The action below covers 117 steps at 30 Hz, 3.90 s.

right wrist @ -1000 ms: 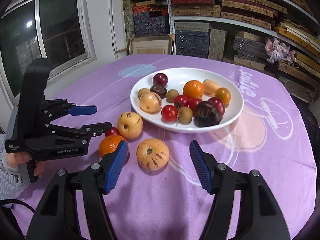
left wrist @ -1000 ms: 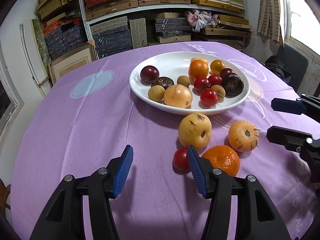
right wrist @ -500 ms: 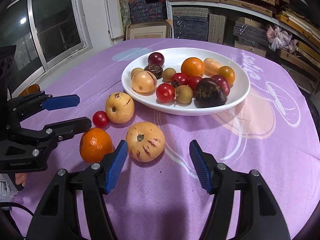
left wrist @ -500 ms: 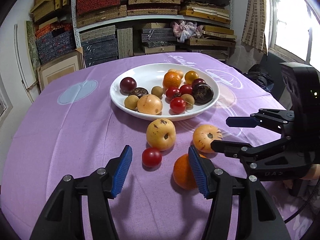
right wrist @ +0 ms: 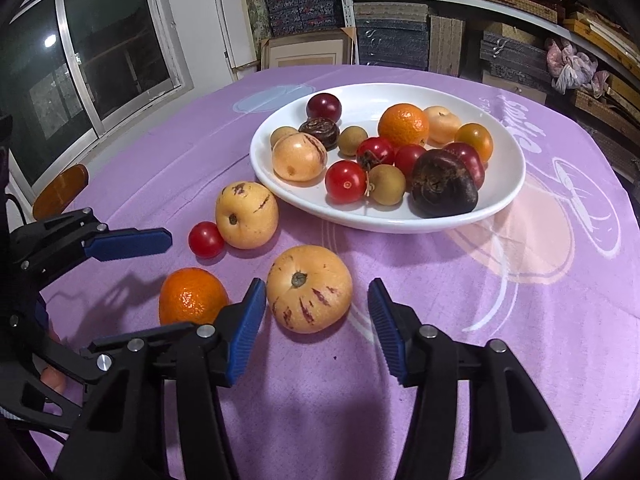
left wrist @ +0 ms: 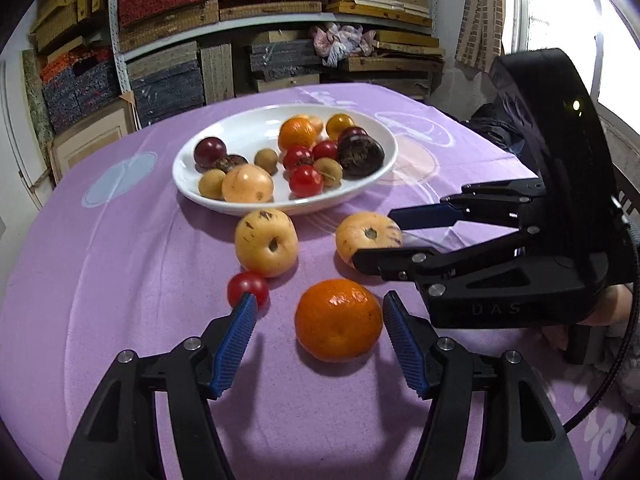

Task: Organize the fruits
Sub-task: 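Move both open tools back toward the remaining fruits, then close the left tool on the orange while the right tool grasps a striped yellow fruit, then carry the orange and striped fruit onto the plate and open both tools, then move both open tools back toward the last two fruits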

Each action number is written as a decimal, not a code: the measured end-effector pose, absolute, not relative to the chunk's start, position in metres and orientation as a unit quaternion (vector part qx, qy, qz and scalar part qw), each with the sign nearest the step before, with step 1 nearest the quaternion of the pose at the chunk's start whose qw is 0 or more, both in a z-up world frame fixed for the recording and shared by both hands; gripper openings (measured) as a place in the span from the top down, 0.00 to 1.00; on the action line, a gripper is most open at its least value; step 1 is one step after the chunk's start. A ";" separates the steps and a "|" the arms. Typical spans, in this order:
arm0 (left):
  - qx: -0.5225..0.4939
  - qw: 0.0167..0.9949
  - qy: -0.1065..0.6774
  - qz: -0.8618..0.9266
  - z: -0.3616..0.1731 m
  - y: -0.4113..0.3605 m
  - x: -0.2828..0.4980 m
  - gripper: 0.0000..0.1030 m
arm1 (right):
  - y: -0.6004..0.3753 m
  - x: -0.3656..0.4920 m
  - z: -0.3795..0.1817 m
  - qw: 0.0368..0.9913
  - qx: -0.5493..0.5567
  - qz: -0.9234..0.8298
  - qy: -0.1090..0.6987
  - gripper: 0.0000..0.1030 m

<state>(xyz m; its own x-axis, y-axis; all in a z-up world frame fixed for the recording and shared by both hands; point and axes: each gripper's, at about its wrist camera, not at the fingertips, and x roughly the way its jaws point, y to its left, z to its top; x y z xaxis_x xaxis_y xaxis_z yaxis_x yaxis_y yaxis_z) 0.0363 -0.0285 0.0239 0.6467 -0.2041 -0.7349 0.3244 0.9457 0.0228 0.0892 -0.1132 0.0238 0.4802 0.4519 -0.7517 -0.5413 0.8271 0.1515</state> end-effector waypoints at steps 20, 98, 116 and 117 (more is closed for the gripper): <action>0.052 0.908 0.387 -0.151 0.019 -0.026 0.043 0.55 | -0.110 0.090 0.019 0.855 -0.046 0.290 0.428 0.58; 0.069 0.924 0.375 -0.005 0.081 0.011 0.247 0.46 | -0.150 0.216 0.088 0.911 0.037 0.236 0.335 0.52; 0.076 0.945 0.317 0.039 0.134 0.039 0.111 0.39 | -0.131 0.072 0.171 0.924 0.023 0.301 0.235 0.32; 0.077 0.945 0.314 0.041 0.134 0.040 0.104 0.38 | -0.131 0.066 0.172 0.924 0.021 0.302 0.235 0.31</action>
